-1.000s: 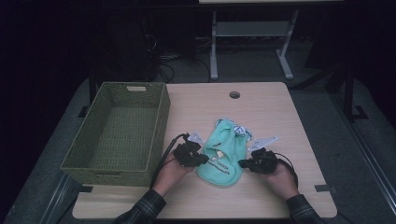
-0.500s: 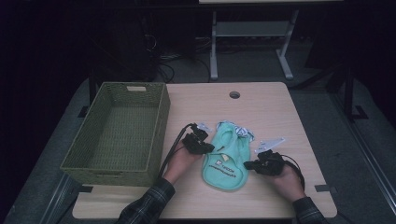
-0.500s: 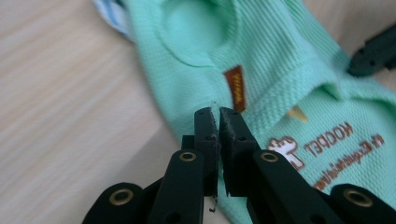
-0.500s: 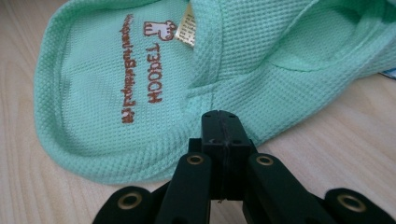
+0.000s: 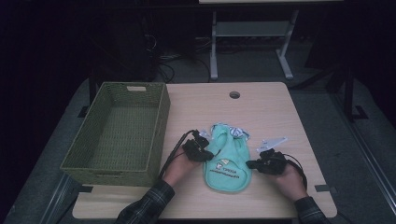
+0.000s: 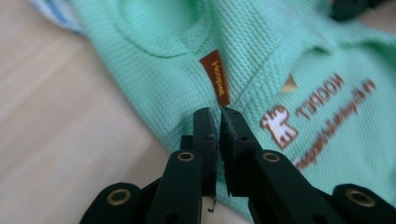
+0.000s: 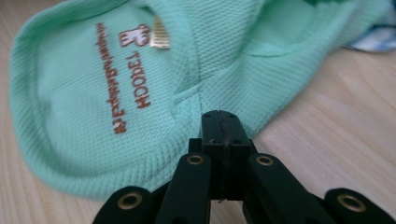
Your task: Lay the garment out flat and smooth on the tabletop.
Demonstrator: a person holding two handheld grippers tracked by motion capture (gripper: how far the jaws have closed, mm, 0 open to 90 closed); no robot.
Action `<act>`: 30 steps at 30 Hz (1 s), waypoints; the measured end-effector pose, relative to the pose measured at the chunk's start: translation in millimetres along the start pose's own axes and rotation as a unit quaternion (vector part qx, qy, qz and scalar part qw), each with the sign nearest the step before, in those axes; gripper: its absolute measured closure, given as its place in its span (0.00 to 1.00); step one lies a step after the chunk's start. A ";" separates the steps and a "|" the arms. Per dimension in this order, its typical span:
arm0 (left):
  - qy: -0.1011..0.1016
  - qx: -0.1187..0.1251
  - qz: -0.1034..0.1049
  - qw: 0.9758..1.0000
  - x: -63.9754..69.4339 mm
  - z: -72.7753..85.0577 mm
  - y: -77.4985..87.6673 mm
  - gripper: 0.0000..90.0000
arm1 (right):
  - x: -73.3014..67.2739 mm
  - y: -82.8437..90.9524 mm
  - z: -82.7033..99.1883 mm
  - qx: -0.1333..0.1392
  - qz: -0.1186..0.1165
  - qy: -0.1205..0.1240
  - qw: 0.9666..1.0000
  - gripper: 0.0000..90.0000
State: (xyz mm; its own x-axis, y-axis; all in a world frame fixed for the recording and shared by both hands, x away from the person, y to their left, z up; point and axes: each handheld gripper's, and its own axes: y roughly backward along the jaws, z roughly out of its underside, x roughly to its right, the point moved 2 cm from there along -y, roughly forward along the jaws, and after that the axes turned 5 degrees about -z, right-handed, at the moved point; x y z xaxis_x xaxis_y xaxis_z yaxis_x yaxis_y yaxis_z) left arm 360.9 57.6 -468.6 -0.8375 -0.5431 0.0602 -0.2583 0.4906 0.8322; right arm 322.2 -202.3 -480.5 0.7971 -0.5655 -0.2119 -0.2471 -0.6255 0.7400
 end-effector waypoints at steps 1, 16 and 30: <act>-0.003 -0.002 0.003 1.000 1.8 1.7 1.1 0.94 | 1.3 0.4 0.6 0.001 0.002 0.001 1.000 1.00; -0.001 0.023 0.017 1.000 18.1 13.9 18.9 0.93 | 7.4 7.4 -7.4 0.009 0.015 -0.003 1.000 0.95; -0.011 0.000 0.004 1.000 14.2 17.3 8.7 0.96 | 50.6 -14.2 -68.9 0.054 0.027 -0.010 0.998 0.89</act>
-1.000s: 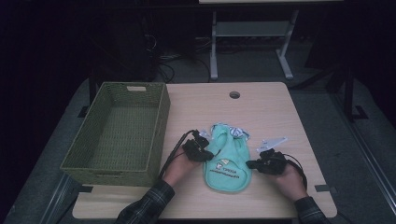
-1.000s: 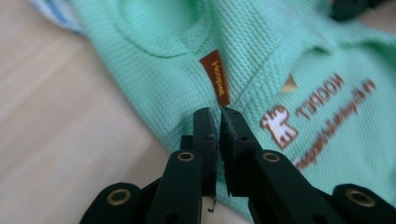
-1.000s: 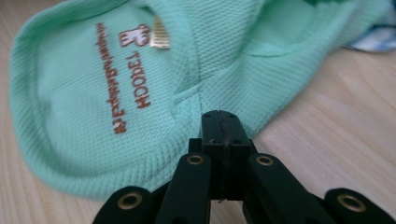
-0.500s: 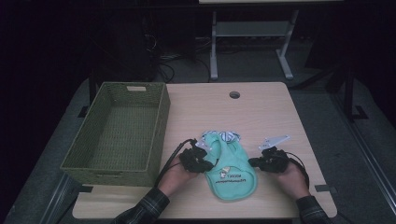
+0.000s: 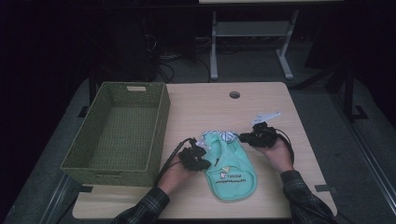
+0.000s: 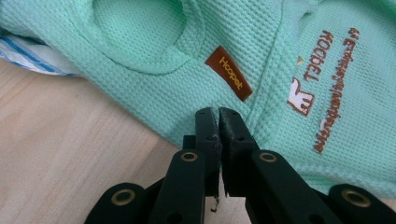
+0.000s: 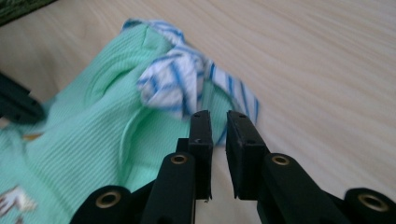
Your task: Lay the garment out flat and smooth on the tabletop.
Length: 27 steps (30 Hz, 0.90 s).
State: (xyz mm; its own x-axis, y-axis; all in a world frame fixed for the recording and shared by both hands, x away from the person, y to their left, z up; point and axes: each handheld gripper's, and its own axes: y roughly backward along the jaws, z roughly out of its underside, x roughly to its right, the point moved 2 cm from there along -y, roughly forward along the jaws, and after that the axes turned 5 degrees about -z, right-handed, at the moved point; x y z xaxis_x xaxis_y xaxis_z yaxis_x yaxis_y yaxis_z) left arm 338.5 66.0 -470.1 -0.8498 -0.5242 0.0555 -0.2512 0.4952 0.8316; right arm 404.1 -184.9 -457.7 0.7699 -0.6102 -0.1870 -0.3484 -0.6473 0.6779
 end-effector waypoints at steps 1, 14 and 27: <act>-0.001 0.000 0.000 1.000 0.0 0.1 0.0 0.96 | 0.9 -3.4 -2.8 0.001 -0.002 -0.005 1.000 0.88; -0.011 -0.002 -0.002 1.000 0.3 -0.4 -0.1 0.97 | 1.2 -40.3 -12.7 -0.040 0.000 0.016 0.999 0.85; -0.007 -0.002 -0.003 1.000 -0.2 -0.3 -0.1 0.98 | 7.4 -28.4 -17.5 -0.029 0.025 0.014 0.999 1.00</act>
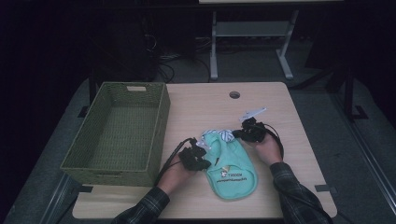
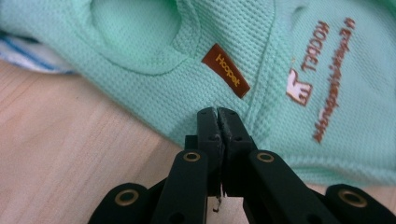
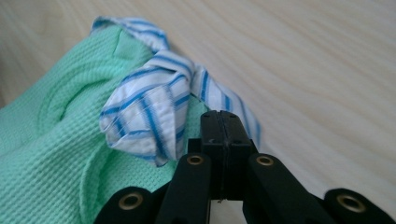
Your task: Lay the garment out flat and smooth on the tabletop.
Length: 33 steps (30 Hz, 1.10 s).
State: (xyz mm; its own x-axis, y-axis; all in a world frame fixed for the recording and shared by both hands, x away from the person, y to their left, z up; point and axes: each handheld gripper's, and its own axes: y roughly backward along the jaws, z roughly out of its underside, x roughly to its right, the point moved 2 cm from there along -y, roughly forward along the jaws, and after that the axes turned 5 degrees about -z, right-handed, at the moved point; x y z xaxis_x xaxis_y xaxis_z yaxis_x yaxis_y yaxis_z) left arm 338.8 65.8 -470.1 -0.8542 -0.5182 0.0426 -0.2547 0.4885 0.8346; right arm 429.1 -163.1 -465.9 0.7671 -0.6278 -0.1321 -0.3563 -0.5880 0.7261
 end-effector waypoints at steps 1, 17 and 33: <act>0.000 0.000 0.000 1.000 0.1 0.0 0.0 0.98 | 3.4 1.8 -1.4 0.002 0.004 0.001 1.000 1.00; 0.013 0.017 0.012 1.000 0.9 -6.5 2.8 0.95 | 16.6 11.5 10.1 0.022 0.001 -0.029 0.999 0.91; 0.044 0.045 -0.045 0.997 -37.7 -30.3 10.1 1.00 | -24.2 43.9 44.4 0.025 -0.022 -0.011 0.999 1.00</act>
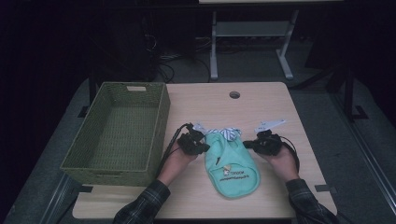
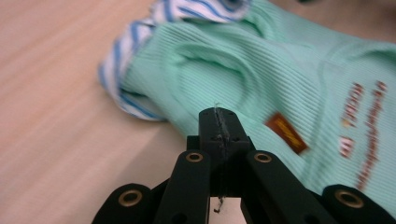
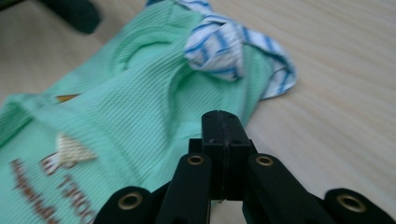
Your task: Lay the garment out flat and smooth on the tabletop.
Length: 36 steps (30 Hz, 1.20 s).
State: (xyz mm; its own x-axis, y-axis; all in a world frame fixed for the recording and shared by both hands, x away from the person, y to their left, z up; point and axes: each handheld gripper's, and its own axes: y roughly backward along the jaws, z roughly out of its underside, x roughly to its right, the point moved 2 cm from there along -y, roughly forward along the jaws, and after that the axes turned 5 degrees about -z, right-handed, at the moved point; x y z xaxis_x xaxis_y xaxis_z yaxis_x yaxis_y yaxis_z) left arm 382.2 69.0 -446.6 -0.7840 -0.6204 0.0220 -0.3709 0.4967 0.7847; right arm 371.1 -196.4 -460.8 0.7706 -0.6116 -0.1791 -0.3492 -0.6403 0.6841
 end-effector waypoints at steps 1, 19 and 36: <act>0.003 0.002 -0.002 1.000 -2.7 -1.8 -1.2 1.00 | -3.2 1.2 3.0 -0.001 -0.003 0.000 1.000 1.00; 0.015 0.025 -0.013 0.999 -35.2 -20.1 -21.0 1.00 | -29.9 11.6 43.3 -0.037 -0.007 -0.009 0.999 1.00; -0.006 -0.015 -0.026 1.000 -33.3 -11.9 -42.3 1.00 | -26.6 12.7 45.3 -0.039 0.000 -0.007 0.999 1.00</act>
State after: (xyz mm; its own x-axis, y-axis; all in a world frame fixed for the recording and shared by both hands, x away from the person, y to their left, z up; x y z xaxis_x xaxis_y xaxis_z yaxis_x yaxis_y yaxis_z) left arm 429.9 61.4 -473.1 -0.7706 -0.6368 -0.0261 -0.3954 0.4455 0.8033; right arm 322.1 -209.2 -479.4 0.7631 -0.6181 -0.1888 -0.3054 -0.6023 0.7376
